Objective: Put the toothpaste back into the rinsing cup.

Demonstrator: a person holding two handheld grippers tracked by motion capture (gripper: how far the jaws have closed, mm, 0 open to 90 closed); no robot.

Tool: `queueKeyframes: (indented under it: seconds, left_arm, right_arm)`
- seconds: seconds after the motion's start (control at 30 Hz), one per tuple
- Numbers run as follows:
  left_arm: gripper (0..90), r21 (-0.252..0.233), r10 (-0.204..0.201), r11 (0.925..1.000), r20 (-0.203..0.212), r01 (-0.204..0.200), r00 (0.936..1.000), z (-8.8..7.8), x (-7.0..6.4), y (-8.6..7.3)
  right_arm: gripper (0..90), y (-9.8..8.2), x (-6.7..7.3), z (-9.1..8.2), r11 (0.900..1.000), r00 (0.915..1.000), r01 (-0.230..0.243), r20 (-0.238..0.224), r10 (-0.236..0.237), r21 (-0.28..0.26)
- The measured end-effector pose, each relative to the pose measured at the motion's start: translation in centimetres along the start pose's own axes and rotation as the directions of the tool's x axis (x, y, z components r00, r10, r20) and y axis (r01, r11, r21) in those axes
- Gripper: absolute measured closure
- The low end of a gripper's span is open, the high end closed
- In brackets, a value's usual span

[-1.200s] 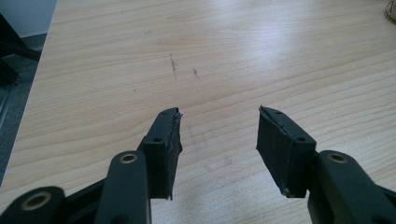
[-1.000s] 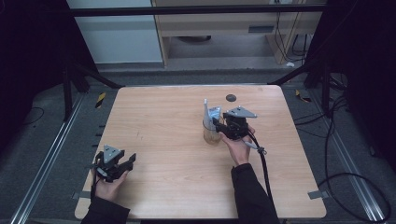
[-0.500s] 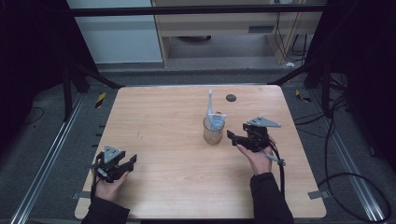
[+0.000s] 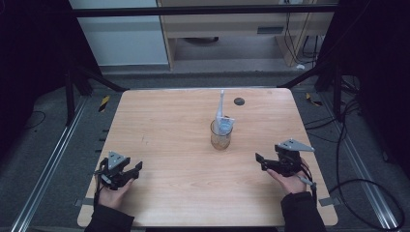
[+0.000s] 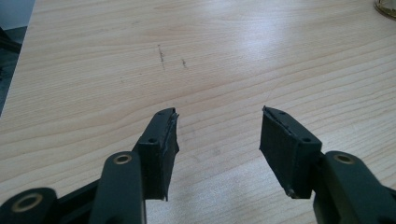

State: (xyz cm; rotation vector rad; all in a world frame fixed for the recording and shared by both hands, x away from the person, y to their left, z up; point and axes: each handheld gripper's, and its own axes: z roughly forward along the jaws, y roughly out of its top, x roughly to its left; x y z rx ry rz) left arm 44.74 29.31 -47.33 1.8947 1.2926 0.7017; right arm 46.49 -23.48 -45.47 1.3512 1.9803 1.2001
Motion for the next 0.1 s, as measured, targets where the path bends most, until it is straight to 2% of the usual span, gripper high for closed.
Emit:
queueKeyframes:
  seconds: [0.1]
  left_arm:
    - [44.9, 0.0, 0.001, 1.0, 0.001, -0.001, 1.0, -0.04, 0.05, -0.02]
  right_arm:
    - [13.9, -0.78, -0.61, -0.58, 1.0, 0.9998, -0.004, 0.022, 0.004, 0.009]
